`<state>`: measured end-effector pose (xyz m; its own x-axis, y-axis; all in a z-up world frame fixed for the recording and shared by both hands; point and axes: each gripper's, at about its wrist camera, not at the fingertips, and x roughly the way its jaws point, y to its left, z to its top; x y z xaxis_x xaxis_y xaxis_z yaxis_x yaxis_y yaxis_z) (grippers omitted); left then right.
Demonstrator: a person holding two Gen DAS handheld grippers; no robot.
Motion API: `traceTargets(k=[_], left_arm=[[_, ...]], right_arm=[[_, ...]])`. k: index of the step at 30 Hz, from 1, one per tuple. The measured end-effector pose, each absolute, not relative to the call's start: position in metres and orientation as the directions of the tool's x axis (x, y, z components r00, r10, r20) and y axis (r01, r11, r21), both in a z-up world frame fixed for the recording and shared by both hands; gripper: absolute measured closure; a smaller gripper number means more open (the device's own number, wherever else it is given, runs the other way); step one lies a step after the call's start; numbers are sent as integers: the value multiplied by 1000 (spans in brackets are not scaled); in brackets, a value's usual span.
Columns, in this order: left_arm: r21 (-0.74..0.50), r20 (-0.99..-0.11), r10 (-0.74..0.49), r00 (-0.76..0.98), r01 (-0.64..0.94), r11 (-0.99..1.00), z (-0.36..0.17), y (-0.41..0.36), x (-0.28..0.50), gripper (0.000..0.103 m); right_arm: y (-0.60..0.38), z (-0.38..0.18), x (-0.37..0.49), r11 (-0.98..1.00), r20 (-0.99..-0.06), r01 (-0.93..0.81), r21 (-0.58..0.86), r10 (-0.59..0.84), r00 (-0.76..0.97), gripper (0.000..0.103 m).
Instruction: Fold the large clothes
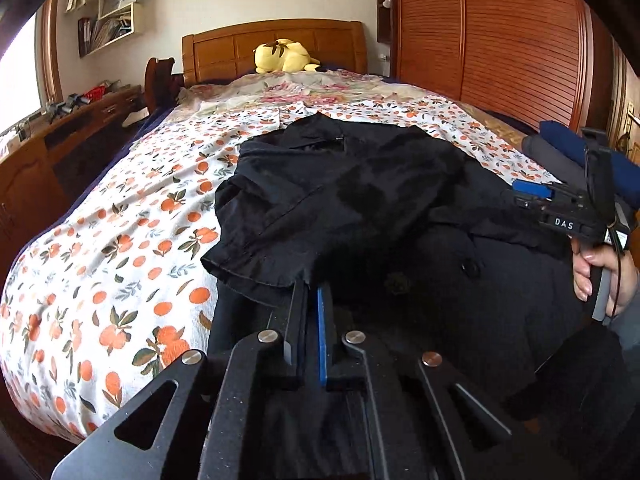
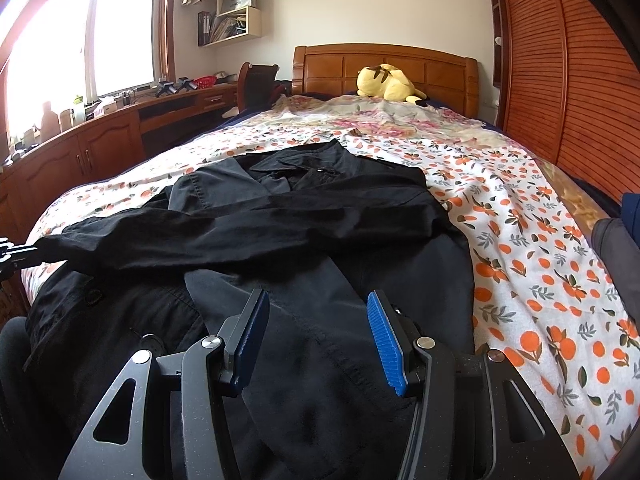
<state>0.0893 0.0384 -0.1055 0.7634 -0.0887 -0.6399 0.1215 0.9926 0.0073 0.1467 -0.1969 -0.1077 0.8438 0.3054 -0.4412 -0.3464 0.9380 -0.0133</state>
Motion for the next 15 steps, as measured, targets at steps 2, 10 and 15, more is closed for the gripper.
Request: traceTargets(k=[2,10,15], left_arm=[[7,-631,-86,771,116,993,-106,41,87,71],[-74,-600,-115,792,88,993,-103,67,80,20],[-72,-591,-83,803,51,996,-104,83,75,20]], right_arm=[[-195,-106,148,933,-444,-359,6,324,835,50],[-158,-89,151,901,-436,-433,-18,383,814,50],[-114,-82,158,861,-450,-508,-9,451,771,50]])
